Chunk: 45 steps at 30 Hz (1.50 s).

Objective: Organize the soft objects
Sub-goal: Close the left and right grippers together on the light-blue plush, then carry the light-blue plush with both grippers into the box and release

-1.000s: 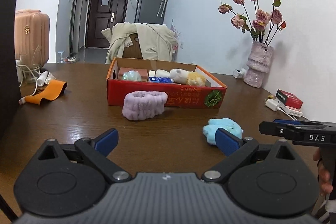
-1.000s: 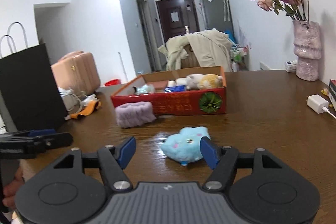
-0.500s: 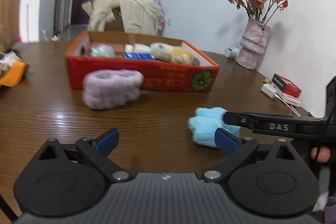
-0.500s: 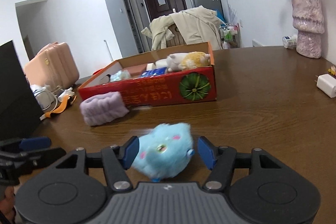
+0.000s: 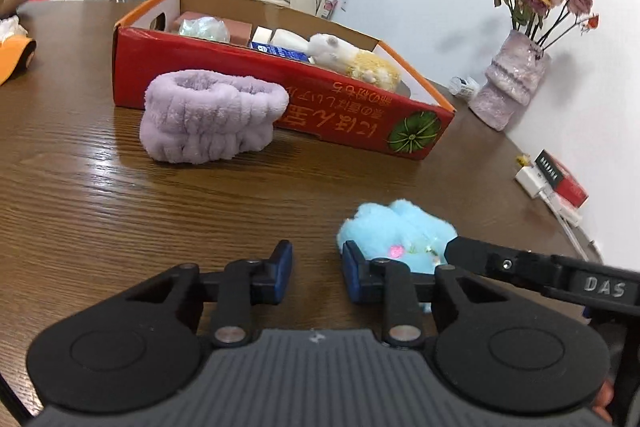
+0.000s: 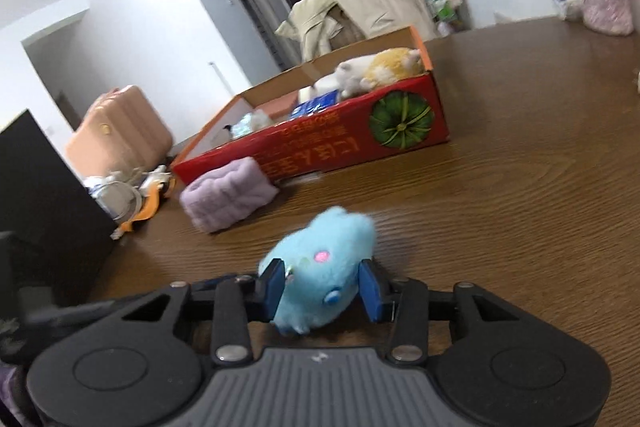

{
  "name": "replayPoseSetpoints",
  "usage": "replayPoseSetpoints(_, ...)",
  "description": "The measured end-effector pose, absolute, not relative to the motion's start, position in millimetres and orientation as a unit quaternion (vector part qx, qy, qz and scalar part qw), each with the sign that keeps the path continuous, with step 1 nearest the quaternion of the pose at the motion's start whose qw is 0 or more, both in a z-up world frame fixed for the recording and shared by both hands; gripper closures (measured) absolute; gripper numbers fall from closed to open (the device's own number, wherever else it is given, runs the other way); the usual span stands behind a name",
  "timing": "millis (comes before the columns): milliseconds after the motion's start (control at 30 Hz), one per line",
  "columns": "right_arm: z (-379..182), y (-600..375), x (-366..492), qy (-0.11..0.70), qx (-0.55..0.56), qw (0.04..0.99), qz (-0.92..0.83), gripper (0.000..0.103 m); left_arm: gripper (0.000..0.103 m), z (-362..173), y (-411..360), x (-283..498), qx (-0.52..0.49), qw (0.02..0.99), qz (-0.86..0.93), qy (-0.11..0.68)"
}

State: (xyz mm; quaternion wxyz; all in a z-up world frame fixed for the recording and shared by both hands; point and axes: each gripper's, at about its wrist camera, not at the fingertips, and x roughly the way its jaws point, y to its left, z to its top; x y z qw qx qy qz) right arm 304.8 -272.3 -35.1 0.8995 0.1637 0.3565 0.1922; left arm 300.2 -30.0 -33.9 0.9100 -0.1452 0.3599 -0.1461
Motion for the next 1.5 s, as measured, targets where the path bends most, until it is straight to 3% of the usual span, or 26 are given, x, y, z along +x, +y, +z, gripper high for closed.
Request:
replayPoseSetpoints(133, -34, -281, 309, 0.345, 0.169, 0.907, 0.174, 0.062, 0.06, -28, -36, 303, -0.187, 0.892, -0.188, 0.365)
replayPoseSetpoints(533, -54, -286, 329, 0.36, 0.227, 0.885, 0.19, 0.07, 0.067, -33, -42, 311, -0.235, 0.872, -0.202, 0.378)
replayPoseSetpoints(1033, -4, -267, 296, 0.304, 0.198, 0.911, 0.196, 0.073, 0.067, 6, -22, 289, -0.243, 0.892, -0.218, 0.313)
replayPoseSetpoints(1233, 24, -257, 323, 0.279, 0.182, 0.921, 0.203, 0.073, 0.067, 48, -18, 338, -0.217, 0.909, -0.211, 0.285)
replayPoseSetpoints(1500, 45, -238, 458, 0.331, 0.185, 0.902, 0.207, 0.073, 0.069, 50, -2, 463, -0.217, 0.896, -0.157, 0.354)
